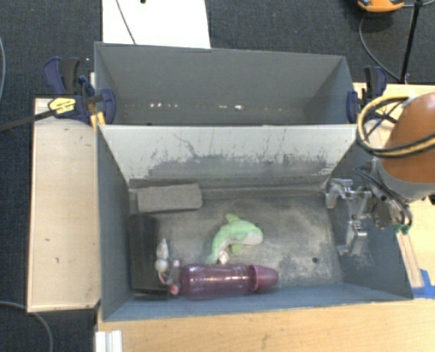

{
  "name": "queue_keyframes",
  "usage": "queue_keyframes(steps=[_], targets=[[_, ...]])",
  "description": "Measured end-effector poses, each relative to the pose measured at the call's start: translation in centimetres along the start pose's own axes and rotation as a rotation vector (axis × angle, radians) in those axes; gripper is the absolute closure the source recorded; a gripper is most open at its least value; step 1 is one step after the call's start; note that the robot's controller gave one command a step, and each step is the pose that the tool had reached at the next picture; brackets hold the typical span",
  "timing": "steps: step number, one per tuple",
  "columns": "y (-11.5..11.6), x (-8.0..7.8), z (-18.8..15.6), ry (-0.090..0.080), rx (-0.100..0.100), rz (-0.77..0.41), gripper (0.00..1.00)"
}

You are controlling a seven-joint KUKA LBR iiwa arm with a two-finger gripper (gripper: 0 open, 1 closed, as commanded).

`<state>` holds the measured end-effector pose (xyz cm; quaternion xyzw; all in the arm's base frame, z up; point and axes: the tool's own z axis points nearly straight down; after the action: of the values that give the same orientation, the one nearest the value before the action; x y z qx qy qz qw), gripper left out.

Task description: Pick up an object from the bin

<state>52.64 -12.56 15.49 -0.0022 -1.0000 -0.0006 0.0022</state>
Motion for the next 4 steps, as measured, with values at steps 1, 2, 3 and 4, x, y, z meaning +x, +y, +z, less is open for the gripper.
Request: queue_keyframes(steps=[1, 2, 3, 4], targets=[[0.0, -0.2, -0.5, -0.007, 0.002, -0.004, 0.0], [0.1, -0.2, -0.5, -0.008, 0.002, -0.006, 0.0], [0.1, -0.2, -0.5, -0.008, 0.002, -0.008, 0.0], [3.9, 0.3, 4.1, -0.017, 0.005, -0.027, 0.0]])
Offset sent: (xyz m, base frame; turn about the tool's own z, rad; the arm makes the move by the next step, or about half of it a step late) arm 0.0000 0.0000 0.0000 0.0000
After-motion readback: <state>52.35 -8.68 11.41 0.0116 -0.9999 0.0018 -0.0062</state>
